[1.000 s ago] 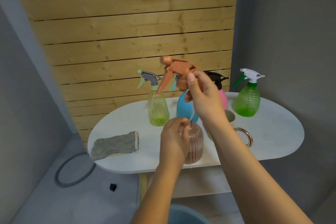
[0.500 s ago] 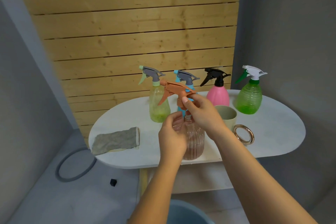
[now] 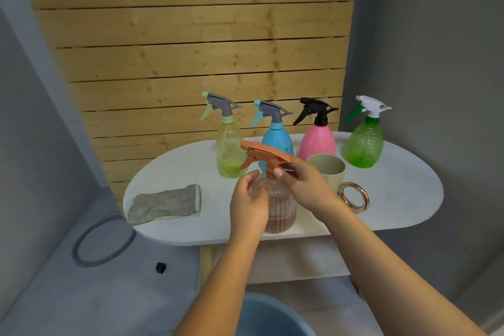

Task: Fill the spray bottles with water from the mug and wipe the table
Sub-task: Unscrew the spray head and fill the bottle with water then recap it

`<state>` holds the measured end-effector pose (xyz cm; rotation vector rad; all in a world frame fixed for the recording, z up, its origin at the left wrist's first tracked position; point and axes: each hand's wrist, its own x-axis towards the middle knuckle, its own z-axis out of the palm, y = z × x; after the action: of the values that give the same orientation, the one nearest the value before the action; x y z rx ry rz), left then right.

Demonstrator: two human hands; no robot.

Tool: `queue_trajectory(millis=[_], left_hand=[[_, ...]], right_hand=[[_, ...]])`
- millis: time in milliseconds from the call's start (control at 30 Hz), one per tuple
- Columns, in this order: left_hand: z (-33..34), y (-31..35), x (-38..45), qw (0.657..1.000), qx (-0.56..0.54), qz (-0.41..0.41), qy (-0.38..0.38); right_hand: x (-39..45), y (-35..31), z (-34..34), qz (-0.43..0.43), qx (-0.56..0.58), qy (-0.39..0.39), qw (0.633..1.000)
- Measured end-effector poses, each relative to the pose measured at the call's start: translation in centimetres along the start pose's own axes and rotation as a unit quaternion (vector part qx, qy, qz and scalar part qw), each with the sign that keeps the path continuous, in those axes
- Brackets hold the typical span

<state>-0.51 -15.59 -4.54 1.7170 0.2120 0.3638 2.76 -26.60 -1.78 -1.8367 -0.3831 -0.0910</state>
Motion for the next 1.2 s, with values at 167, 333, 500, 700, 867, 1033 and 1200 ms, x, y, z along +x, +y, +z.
queue_trajectory(millis=[167,333,500,700,867,1033,1200], left_hand=[[0.3,-0.3,-0.3,1.000,0.001,0.027,0.004],[0.2,-0.4,-0.4,0.999,-0.001,0.053,-0.008],[0.0,-1.5,0.0,0.997,0.014,0.075,-0.024],[0.3,-1.6,0.0,0.993,0.040,0.110,-0.011],[0.8,-2.0,0.2,0.991,0.050,0.121,0.013],[0.6,-1.8,0.1,0.991,0.055,0.125,-0.001],[-0.1,-2.3,0.1,0.995,0.048,0.077,-0.034]], right_hand=[[-0.1,0.4,0.1,0.002,0.041,0.025,0.999],[0.0,0.9,1.0,0.007,0.072,0.086,0.994],[0.3,0.5,1.2,0.068,0.113,0.107,0.985],[0.5,0.0,0.4,0.092,0.125,0.077,0.985],[0.6,0.2,-1.3,0.066,0.083,0.015,0.994],[0.9,0.4,-1.3,0.051,0.203,-0.041,0.977],[0.8,0.2,-0.5,0.048,0.172,-0.018,0.984]])
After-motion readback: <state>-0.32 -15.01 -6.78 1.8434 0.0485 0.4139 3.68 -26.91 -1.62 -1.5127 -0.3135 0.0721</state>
